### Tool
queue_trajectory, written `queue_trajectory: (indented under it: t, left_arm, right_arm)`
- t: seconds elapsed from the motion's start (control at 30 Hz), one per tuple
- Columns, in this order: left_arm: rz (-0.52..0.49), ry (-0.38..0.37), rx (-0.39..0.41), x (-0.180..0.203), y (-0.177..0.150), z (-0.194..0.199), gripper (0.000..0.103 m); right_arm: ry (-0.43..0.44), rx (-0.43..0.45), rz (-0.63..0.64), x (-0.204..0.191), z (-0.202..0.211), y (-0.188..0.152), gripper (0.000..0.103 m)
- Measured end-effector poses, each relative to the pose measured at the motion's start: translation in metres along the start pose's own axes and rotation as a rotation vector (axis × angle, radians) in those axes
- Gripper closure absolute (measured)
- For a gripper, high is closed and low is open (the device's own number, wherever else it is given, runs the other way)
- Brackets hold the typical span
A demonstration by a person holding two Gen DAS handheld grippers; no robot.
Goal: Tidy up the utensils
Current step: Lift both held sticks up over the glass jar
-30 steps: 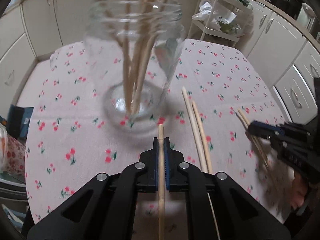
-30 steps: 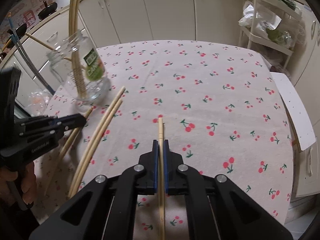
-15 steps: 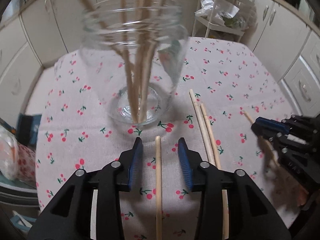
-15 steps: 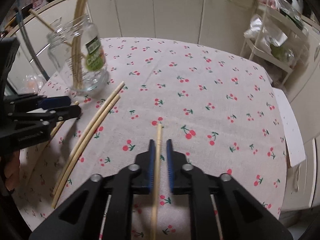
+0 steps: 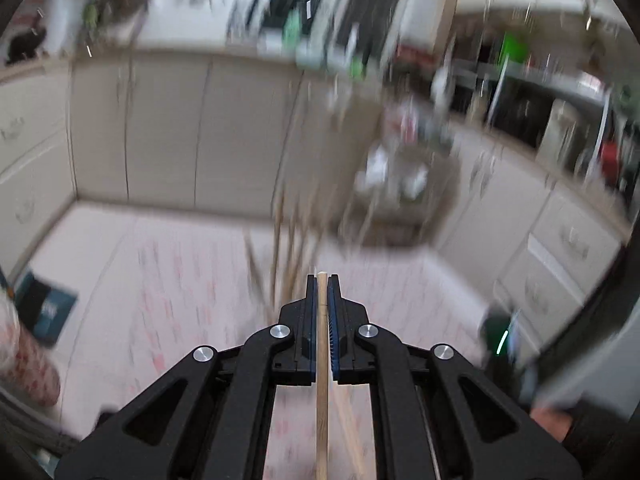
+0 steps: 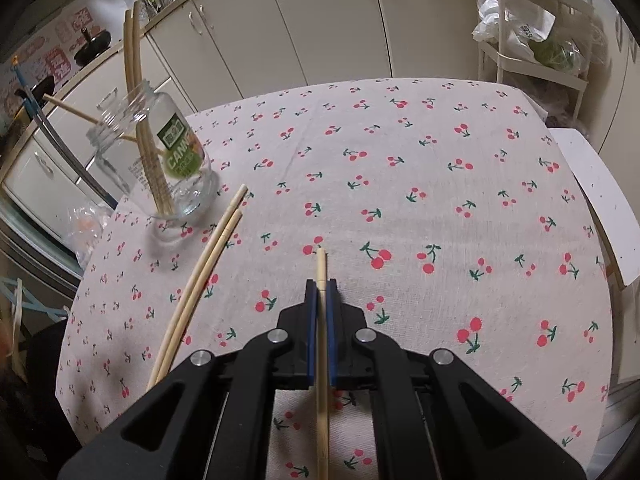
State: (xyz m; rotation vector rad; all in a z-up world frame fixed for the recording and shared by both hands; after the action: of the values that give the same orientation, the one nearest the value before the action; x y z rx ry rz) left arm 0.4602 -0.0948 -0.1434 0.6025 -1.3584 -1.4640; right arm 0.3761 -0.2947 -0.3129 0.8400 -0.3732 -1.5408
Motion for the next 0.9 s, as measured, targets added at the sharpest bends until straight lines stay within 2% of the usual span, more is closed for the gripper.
queue_trajectory:
  t: [0.07, 0.17, 0.27, 0.37, 0.67, 0.9]
  left_arm:
    - [0.019, 0.015, 0.111, -0.003, 0.035, 0.002, 0.098]
    - [0.107, 0.056, 0.260, -0.020, 0.079, -0.007, 0.098]
    - [0.151, 0.136, 0.375, -0.035, 0.103, -0.019, 0.098]
    - [0.172, 0.204, 0.452, -0.043, 0.112, -0.035, 0.098]
    - [0.166, 0.280, 0.516, -0.051, 0.101, -0.068, 0.098]
    - [0.089, 0.333, 0.585, -0.039, 0.089, -0.071, 0.098]
  right_arm:
    - [0.001, 0.005, -0.007, 0.000, 0.000, 0.000, 0.098]
    - [0.005, 0.007, -0.011, 0.000, 0.000, 0.000, 0.098]
    - [0.012, 0.007, -0.019, 0.001, 0.000, 0.000, 0.098]
    - [0.017, 0.008, -0.026, 0.002, -0.001, 0.001, 0.098]
    - [0.028, 0.010, -0.055, 0.003, -0.001, 0.001, 0.098]
    - [0.036, 0.006, -0.073, 0.003, -0.002, 0.002, 0.098]
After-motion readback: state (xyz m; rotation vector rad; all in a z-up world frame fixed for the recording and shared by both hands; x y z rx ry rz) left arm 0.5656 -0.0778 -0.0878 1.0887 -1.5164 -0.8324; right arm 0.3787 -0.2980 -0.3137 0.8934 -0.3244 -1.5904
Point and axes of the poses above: each gripper's, at about its wrist camera, not at the fingertips, and z roughly against the way its jaws point, x to its right, y to its top, the point moved 8 cm from there along -z, roughly the way its jaws point, and after that the axes turned 13 degrees about x, right-handed, at the moved point
